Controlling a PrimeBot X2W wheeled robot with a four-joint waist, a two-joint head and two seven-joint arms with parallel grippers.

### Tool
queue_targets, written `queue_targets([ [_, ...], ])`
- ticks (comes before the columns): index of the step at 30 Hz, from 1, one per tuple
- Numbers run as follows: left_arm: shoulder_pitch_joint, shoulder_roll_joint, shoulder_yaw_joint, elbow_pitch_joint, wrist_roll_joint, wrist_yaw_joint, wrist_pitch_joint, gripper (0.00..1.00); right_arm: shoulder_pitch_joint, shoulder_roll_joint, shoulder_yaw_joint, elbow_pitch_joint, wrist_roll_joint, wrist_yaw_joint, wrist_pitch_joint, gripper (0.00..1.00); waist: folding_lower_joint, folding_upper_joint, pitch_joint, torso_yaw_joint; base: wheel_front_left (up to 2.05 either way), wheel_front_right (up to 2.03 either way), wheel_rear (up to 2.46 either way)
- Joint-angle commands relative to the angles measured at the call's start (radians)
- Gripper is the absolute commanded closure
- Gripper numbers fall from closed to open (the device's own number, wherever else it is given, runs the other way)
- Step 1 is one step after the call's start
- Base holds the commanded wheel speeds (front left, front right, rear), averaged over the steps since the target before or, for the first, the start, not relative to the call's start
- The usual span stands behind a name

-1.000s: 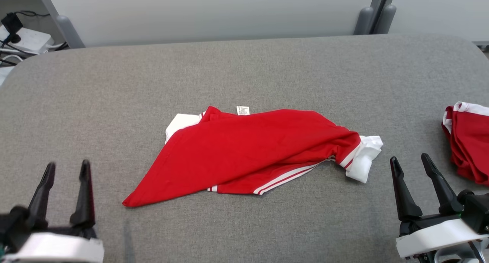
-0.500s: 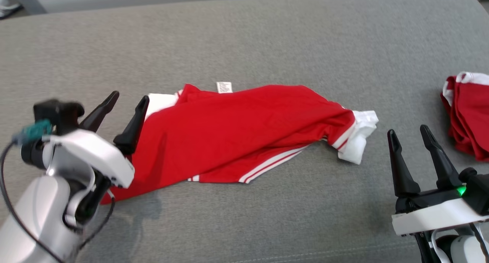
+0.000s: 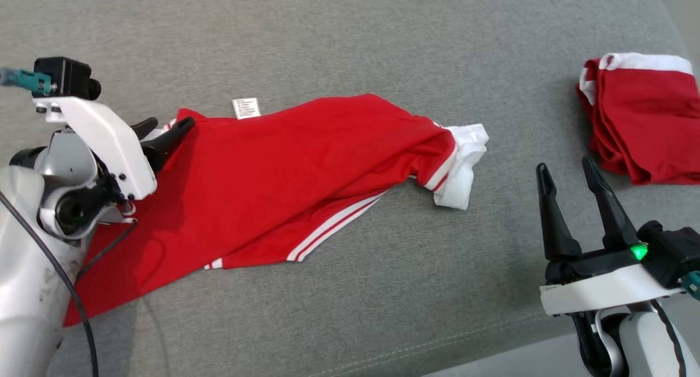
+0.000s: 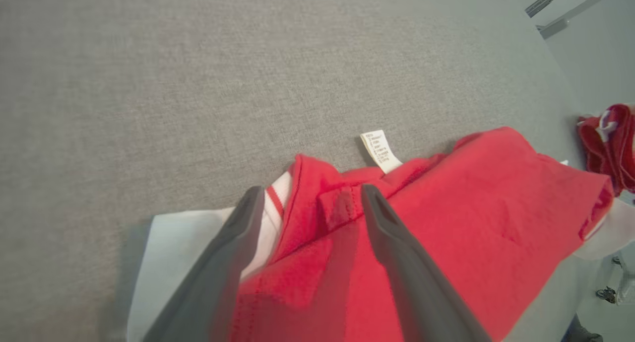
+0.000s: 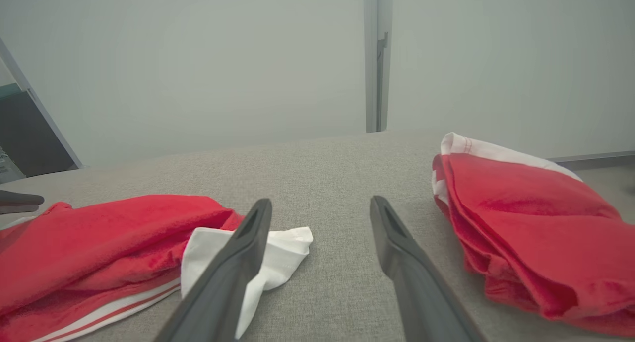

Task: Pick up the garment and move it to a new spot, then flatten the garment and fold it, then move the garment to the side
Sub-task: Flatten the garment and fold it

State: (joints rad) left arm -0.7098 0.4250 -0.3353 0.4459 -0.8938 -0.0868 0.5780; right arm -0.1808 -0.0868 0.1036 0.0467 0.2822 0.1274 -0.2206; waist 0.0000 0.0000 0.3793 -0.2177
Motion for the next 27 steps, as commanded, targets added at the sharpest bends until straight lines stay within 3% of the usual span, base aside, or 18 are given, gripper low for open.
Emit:
queue_targets([
  [1,-0.070,0.049,0.040,0.007,-0.025,0.010,0.049,0.00,-0.023,0.000,0.024,-0.012,0.011,0.003,-0.020,0.00,0.0000,0.0000,0.012,-0.024,0.00,0.00,0.00],
  [13,-0.148,0.065,0.016,0.103,-0.051,0.051,0.212,0.00,-0.041,0.010,0.027,0.032,0.022,0.003,-0.038,0.00,0.0000,0.0000,0.014,-0.059,0.00,0.00,0.00],
  [23,-0.140,0.066,0.013,0.097,-0.073,0.073,0.260,0.02,-0.048,0.019,0.027,0.036,0.026,0.003,-0.041,0.00,0.0000,0.0000,0.013,-0.068,0.00,0.00,0.00],
  [24,-0.139,0.067,0.013,0.094,-0.072,0.071,0.260,0.60,-0.049,0.019,0.026,0.034,0.026,0.003,-0.041,0.00,0.0000,0.0000,0.014,-0.070,0.00,0.00,0.00],
  [25,-0.138,0.070,0.013,0.091,-0.071,0.070,0.257,1.00,-0.049,0.019,0.025,0.032,0.027,0.003,-0.041,0.00,0.0000,0.0000,0.015,-0.072,0.00,0.00,0.00],
  [27,-0.140,0.079,0.011,0.085,-0.061,0.068,0.248,1.00,-0.048,0.020,0.020,0.030,0.028,0.003,-0.041,0.00,0.0000,0.0000,0.017,-0.073,0.00,0.00,0.00],
])
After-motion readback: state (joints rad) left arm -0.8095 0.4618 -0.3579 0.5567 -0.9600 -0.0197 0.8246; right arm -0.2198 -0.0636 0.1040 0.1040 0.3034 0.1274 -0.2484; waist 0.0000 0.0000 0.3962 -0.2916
